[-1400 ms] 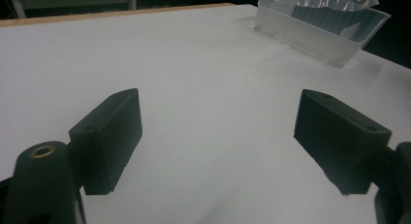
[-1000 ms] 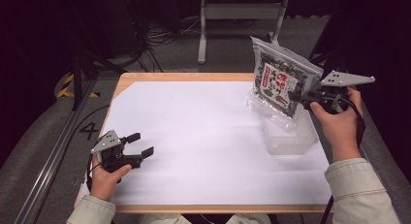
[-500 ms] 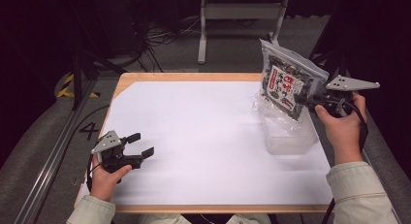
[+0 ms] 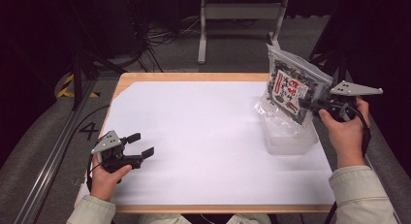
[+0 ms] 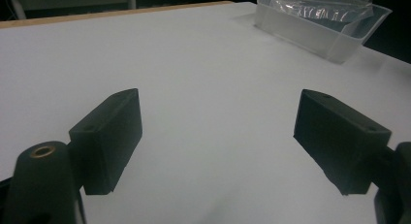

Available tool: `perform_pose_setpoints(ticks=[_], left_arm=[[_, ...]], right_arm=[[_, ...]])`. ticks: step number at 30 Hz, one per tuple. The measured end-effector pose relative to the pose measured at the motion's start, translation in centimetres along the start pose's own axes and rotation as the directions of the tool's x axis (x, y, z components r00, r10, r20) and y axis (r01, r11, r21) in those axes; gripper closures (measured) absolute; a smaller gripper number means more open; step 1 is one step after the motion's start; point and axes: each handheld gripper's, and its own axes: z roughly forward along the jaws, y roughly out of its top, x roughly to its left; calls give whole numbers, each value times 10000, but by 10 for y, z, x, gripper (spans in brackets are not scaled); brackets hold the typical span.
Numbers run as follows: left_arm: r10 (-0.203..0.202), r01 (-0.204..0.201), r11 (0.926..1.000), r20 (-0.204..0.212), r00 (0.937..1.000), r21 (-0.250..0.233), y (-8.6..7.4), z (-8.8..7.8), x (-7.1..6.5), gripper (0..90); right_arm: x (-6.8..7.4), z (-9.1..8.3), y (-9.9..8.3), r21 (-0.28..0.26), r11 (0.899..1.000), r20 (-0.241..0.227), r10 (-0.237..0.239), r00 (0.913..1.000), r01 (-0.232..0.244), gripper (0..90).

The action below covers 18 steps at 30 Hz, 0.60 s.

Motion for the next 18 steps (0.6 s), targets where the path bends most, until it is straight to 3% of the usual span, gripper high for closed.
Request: perform_pose_setpoints(ticks=[18], left_arm=[[-19,19,10000,-55,10000,43,0,0,0,181]], right_arm=[[-7,5,-20,393,9988,329,294,9990,-307,761]])
